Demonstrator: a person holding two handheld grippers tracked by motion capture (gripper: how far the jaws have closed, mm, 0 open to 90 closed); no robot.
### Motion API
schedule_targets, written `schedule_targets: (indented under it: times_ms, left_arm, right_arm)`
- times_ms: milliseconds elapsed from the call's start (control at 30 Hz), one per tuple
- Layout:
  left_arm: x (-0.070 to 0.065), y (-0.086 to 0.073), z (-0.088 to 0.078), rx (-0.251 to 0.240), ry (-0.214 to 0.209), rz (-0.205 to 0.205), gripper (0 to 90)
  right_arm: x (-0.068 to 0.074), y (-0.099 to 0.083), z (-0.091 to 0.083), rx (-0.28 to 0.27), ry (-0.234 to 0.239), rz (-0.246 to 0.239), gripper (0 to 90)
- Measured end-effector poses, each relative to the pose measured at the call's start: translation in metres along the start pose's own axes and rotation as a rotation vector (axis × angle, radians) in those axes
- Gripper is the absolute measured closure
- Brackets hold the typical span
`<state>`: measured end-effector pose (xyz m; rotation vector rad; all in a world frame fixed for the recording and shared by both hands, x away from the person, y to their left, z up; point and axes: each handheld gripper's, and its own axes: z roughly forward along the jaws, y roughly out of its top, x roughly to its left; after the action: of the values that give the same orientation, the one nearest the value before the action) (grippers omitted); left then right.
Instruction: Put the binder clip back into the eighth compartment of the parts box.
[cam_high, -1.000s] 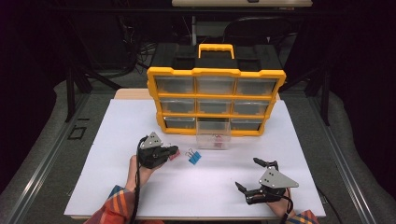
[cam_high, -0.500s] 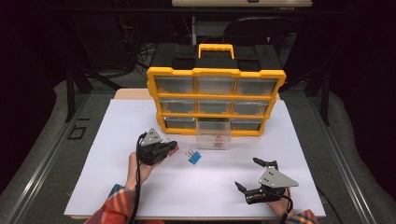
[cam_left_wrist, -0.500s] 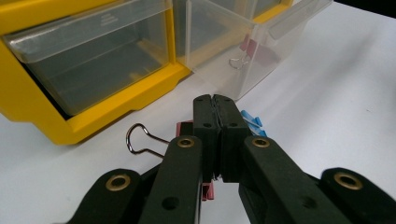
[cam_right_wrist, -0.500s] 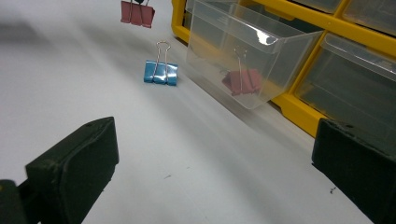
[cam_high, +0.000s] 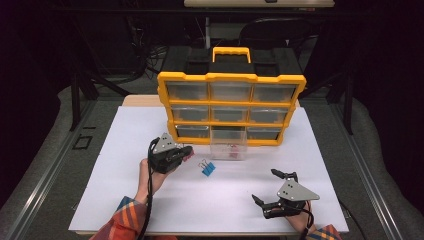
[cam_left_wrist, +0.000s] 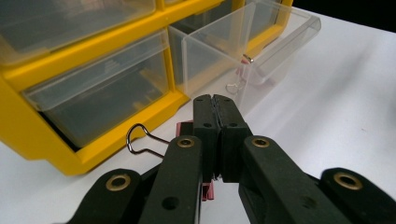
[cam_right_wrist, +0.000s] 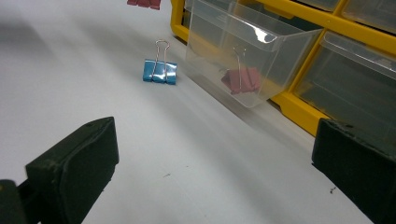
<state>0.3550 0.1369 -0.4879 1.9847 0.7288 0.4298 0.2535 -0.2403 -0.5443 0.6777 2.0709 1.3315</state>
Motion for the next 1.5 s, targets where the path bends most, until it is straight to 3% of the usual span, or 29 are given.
schedule_targets:
  times_ms: [167, 267, 433, 667, 833, 1000, 1200, 1500]
  left_arm:
    - [-0.002, 0.005, -0.001, -0.011, 0.007, 0.021, 88.4]
    - [-0.002, 0.008, 0.0, -0.028, 0.005, 0.006, 88.4]
    - [-0.006, 0.014, 0.002, -0.027, 0.003, 0.029, 88.4]
    - [-0.007, 0.023, 0.001, -0.052, 0.014, 0.027, 88.4]
    - [-0.007, 0.035, -0.001, -0.061, 0.02, 0.055, 88.4]
    - [-0.01, 0.049, -0.003, -0.097, 0.007, 0.061, 88.4]
    - [-0.012, 0.063, 0.001, -0.107, -0.004, 0.079, 88.4]
    - [-0.015, 0.075, 0.009, -0.135, -0.026, 0.085, 88.4]
  right_arm:
    - [0.0, 0.0, 0.0, -0.002, -0.003, -0.003, 0.1]
    - [0.001, 0.001, 0.002, -0.009, 0.003, 0.002, 0.2]
    - [0.002, 0.001, 0.0, -0.006, 0.006, 0.0, 0.2]
    - [0.001, 0.001, 0.0, -0.007, 0.003, 0.005, 0.2]
    - [0.0, 0.001, -0.002, -0.011, -0.001, 0.007, 0.2]
    - [0.001, 0.002, -0.001, -0.009, -0.001, 0.01, 0.2]
    - [-0.001, 0.001, -0.002, -0.013, -0.001, 0.012, 0.2]
    - [-0.001, 0.001, -0.002, -0.014, 0.004, 0.015, 0.2]
